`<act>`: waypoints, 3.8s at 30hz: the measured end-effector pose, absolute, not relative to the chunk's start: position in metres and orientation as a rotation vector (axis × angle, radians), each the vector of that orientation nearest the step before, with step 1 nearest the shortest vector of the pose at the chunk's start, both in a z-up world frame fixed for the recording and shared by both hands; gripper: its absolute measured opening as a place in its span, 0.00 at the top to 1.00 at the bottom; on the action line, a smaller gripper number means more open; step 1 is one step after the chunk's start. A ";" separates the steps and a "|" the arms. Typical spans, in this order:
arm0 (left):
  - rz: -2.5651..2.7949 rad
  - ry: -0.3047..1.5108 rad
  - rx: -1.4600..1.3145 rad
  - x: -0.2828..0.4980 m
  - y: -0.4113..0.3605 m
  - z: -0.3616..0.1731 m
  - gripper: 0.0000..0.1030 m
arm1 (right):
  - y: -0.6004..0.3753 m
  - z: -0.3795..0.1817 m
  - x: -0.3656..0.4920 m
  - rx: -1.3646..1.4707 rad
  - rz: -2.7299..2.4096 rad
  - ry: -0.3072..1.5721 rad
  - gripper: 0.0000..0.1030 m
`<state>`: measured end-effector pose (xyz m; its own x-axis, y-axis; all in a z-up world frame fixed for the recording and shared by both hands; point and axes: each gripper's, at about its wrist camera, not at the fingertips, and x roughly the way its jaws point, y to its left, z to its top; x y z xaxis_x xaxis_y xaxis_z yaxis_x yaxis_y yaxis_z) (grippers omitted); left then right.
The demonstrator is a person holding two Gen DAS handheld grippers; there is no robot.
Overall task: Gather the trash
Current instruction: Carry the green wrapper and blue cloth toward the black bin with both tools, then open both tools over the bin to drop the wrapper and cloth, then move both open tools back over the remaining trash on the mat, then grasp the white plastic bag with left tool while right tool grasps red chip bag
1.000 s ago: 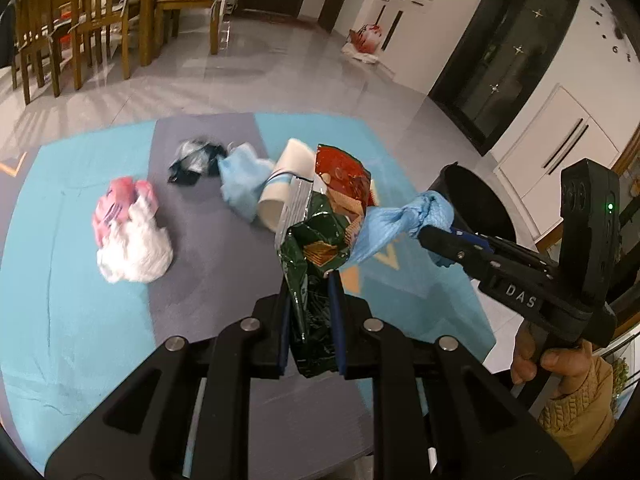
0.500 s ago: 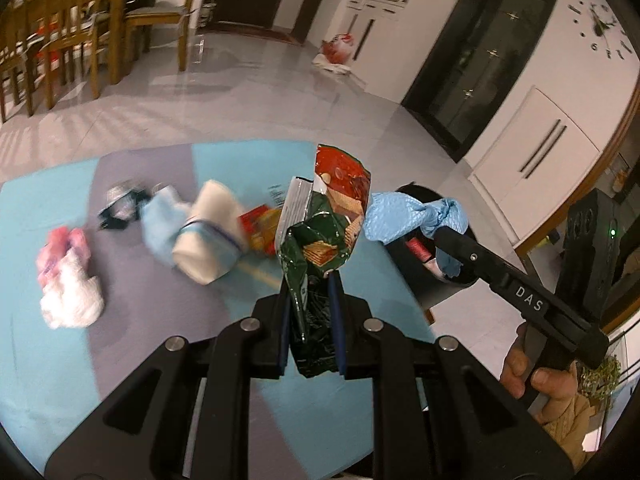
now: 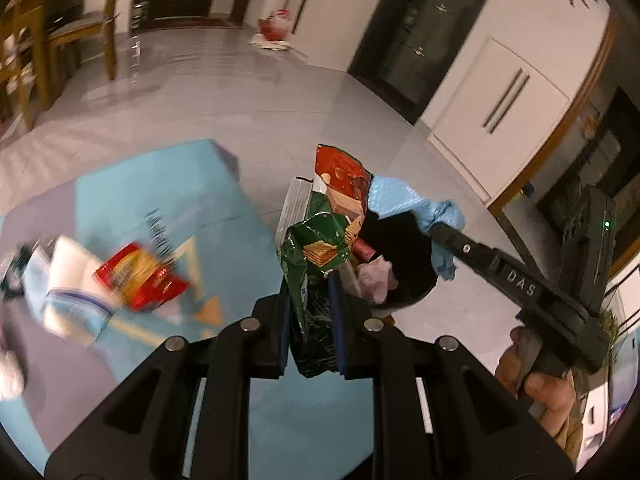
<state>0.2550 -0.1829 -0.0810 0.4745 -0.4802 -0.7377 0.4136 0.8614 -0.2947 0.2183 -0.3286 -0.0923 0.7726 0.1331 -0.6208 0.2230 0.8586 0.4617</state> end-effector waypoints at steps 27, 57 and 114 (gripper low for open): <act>-0.507 1.090 0.000 0.319 -0.289 -0.148 0.79 | -0.375 -0.130 0.255 0.714 -0.263 0.833 0.71; -0.430 0.850 -0.089 0.262 -0.180 -0.093 0.13 | -0.350 -0.112 0.261 0.651 -0.178 0.800 0.43; 0.037 1.125 -0.496 0.236 0.153 -0.188 0.68 | -0.103 -0.149 0.333 0.332 0.242 1.010 0.40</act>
<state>0.2356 0.1531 -0.1879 0.4425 -0.2169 -0.8701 -0.2740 0.8912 -0.3615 0.3331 -0.1031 -0.1494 0.5117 0.3483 -0.7854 -0.0449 0.9237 0.3804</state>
